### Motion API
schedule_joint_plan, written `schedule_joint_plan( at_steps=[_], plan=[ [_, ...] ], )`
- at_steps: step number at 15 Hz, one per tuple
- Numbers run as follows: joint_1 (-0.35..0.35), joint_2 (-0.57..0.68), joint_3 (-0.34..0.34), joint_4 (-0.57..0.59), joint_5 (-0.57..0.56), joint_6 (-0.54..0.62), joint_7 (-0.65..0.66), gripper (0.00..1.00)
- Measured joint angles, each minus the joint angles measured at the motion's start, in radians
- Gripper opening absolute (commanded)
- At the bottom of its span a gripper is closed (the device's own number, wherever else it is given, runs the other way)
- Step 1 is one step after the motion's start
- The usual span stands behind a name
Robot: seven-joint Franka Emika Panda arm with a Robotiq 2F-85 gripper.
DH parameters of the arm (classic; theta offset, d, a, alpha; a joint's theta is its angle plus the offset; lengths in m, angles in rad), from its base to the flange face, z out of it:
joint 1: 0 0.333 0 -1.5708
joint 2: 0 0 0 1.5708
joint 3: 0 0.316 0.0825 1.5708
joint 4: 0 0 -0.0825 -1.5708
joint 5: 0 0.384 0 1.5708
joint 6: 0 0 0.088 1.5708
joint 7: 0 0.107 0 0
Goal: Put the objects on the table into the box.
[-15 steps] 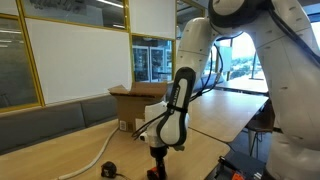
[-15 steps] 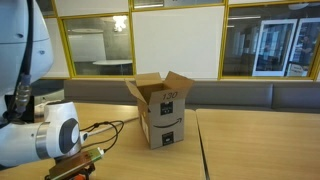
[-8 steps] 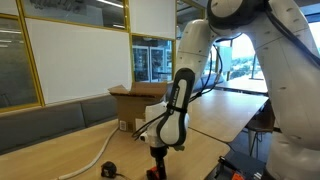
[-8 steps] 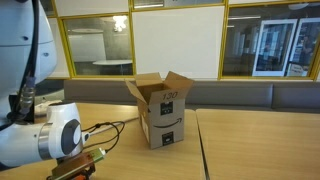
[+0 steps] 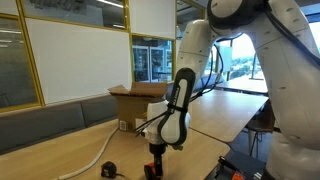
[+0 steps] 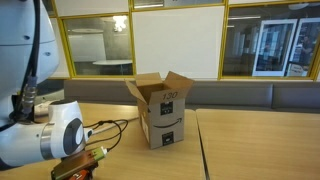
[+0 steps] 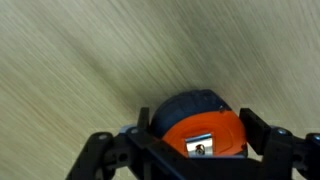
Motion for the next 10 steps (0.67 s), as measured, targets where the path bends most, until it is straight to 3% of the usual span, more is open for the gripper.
schedule_joint_plan(
  at_steps=[3,6,10],
  plan=[
    [0.02,-0.064,-0.033,-0.017,0.0,0.047,0.083,0.64],
    [0.09,-0.172,-0.107,-0.036,-0.019,0.058,0.192,0.64],
    [0.199,-0.348,-0.243,-0.044,-0.218,0.031,0.443,0.64]
  ],
)
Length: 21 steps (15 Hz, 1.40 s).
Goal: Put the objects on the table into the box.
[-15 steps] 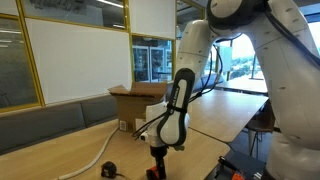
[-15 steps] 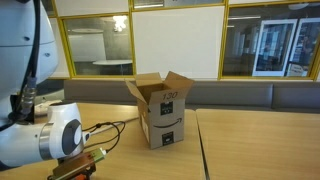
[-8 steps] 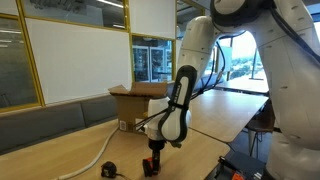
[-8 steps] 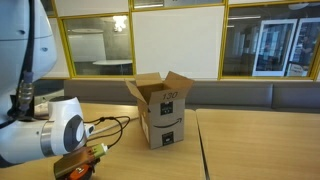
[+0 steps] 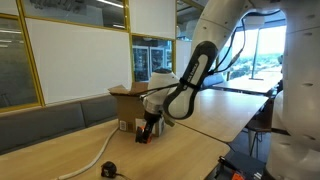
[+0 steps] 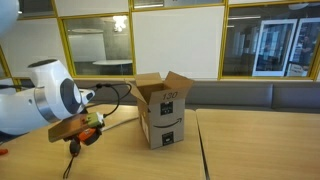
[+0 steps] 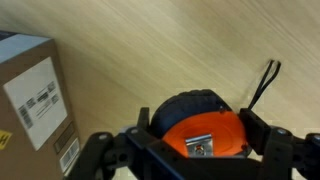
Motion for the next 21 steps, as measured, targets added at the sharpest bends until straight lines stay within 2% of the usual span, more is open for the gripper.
schedule_joint_plan(
  at_steps=[4,9,16,21],
  plan=[
    [-0.001,-0.16,-0.017,0.034,-0.272,-0.111,0.274,0.64],
    [-0.013,-0.23,0.015,0.141,-0.447,-0.223,0.455,0.64],
    [-0.085,-0.159,0.019,0.386,-0.737,-0.296,0.723,0.64],
    [-0.146,-0.019,-0.025,0.556,-0.824,-0.303,0.877,0.64]
  ],
)
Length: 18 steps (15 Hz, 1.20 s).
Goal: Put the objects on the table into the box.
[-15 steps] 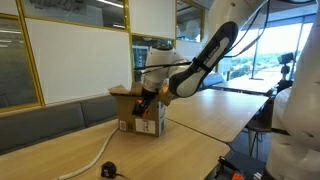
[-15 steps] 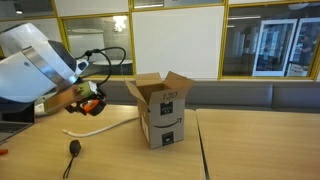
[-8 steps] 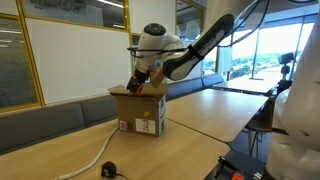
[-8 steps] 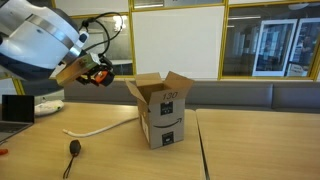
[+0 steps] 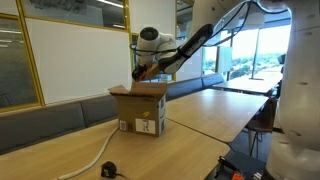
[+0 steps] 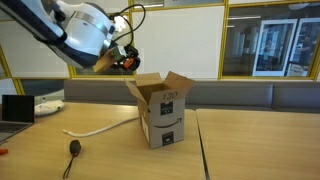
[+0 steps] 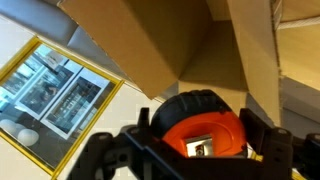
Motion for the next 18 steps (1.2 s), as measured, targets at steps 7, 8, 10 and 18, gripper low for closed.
schedule_joint_plan(
  at_steps=[7,8,10,18],
  plan=[
    [-0.118,0.253,-0.062,0.195,0.18,0.056,0.028,0.64],
    [-0.134,0.283,-0.061,0.217,0.23,0.059,0.011,0.64],
    [-0.165,0.338,-0.055,0.258,0.332,0.059,-0.033,0.64],
    [-0.204,0.456,-0.05,0.372,0.655,0.039,-0.214,1.0]
  ],
)
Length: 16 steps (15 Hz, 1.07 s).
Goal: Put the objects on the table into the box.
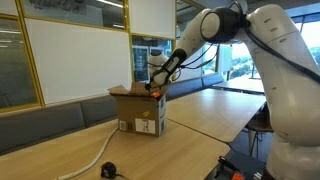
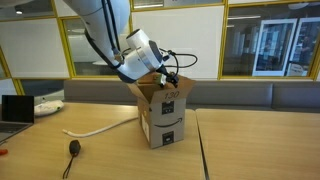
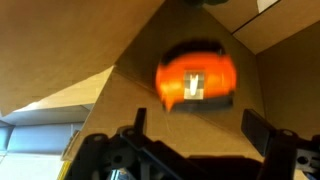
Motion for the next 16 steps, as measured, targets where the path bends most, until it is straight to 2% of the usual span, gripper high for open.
schedule_joint_plan(
  at_steps=[4,9,13,16],
  plan=[
    [0.041,0.0,-0.044,0.025,0.106,-0.026,-0.073,1.0],
    [0.132,-0.054,-0.096,-0.007,0.119,-0.083,-0.093,1.0],
    [0.219,-0.194,-0.079,-0.17,0.106,-0.128,-0.134,1.0],
    [0.26,-0.32,-0.024,-0.33,0.098,-0.147,-0.163,1.0]
  ],
)
